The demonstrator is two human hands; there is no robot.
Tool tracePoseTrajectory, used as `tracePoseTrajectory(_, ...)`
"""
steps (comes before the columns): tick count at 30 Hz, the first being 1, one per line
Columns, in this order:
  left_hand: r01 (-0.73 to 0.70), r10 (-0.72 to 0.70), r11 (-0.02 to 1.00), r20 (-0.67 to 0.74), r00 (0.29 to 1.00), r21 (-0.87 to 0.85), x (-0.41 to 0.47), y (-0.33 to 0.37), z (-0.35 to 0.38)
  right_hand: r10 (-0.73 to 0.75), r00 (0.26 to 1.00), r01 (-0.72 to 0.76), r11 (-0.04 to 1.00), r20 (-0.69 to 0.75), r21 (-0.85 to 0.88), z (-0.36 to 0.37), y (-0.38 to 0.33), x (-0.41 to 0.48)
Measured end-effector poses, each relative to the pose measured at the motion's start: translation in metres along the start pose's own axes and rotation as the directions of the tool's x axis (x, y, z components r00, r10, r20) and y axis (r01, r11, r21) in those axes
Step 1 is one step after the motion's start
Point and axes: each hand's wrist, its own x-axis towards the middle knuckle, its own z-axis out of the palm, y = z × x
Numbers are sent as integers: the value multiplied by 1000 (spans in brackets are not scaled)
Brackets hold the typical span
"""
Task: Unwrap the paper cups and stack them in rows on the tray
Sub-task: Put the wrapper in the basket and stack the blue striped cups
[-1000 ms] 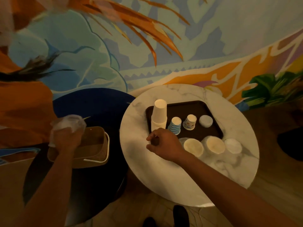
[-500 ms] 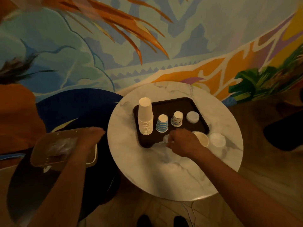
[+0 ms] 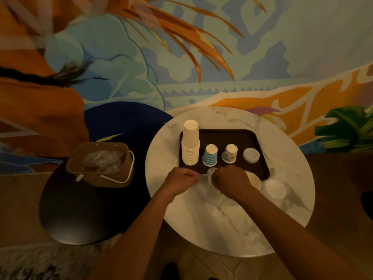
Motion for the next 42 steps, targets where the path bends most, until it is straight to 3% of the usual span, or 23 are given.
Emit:
tracePoseTrajectory(5, -36, 33, 999, -67, 997, -41, -10, 2, 30, -85, 993, 87, 996, -77, 23, 1, 2, 3)
tracePoseTrajectory(9, -86, 103, 987, -124, 987, 139, -18, 15, 45, -93, 988, 104, 991, -127, 89, -7, 8, -4)
tracePoseTrajectory(12, -109, 154, 957, -151, 977, 269, -21, 19, 52, -128, 984, 160, 940, -126, 300, -20, 19, -12)
tracePoseTrajectory(21, -90, 136, 980, -274, 952, 176, -19, 11, 60, -102, 962, 264, 591, -254, 763, -42, 50, -34)
tracePoseTrajectory(25, -27, 55, 994, -282, 958, 104, -15, -1, 62, 5, 981, 177, 386, -194, 905, -43, 66, -37)
tracePoseTrajectory(27, -1, 9, 1000, -299, 954, 25, -13, -9, 63, 25, 986, 146, 332, -163, 932, -41, 73, -38)
tracePoseTrajectory(30, 42, -48, 999, -323, 945, -28, -7, -22, 65, -56, 988, 153, 440, -143, 885, -35, 86, -43)
tracePoseTrajectory(33, 95, -96, 995, -326, 940, -17, -2, -31, 69, -199, 980, 167, 758, -20, 630, -31, 94, -47)
tracePoseTrajectory(35, 134, -129, 991, -317, 940, -8, 3, -38, 72, -230, 969, 165, 868, 86, 468, -29, 94, -48)
tracePoseTrajectory(39, 148, -140, 989, -286, 948, 8, 17, -49, 76, -200, 979, 163, 891, 43, 425, -25, 90, -46)
tracePoseTrajectory(42, 92, -106, 994, -274, 956, -63, 18, -40, 75, -155, 986, 161, 778, -63, 608, -27, 81, -47)
